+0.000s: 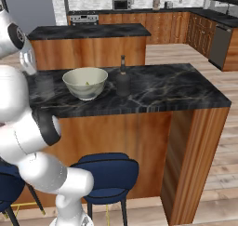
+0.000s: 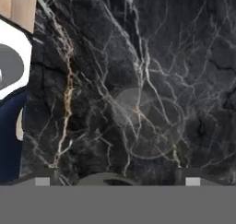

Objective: There is a bowl on the dining counter. Grab a lemon wedge from the fridge and place it in the bowl. Then get the liquor bottle and glass cup from the cabinet and place them next to the bowl.

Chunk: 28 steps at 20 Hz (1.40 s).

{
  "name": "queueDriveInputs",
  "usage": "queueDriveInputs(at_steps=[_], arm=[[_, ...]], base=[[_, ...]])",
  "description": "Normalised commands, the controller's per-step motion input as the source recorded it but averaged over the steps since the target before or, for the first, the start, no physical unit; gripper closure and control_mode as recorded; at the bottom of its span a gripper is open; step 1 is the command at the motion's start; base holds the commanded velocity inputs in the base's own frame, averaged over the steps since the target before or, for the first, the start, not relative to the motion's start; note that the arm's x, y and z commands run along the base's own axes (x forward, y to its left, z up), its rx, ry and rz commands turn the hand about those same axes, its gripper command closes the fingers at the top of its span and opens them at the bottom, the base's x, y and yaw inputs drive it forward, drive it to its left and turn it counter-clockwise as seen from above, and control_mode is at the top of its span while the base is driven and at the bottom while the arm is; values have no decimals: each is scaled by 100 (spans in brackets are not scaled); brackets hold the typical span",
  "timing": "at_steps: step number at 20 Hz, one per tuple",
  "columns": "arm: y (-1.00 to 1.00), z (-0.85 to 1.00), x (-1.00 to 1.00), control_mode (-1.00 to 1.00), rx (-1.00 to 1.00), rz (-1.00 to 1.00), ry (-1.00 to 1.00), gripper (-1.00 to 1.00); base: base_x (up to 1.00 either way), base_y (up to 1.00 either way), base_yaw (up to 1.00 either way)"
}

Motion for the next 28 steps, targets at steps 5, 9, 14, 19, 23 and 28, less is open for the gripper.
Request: queueDriveInputs(at_steps=[5,9,14,19,23,28], arm=[[-29,43,-100,-100,5,0,-43,-100],[-52,44,-100,-100,14,0,-30,-100],[-86,20,-77,-100,12,0,-27,-100],[-91,0,-57,-100,10,0,-21,-100],[-81,-11,-36,-100,7,0,-5,-100],[-76,-13,-22,-100,6,0,0,-100]], base=[[0,0,0],[0,0,0],[0,0,0],[0,0,0],[0,0,0],[0,0,0]])
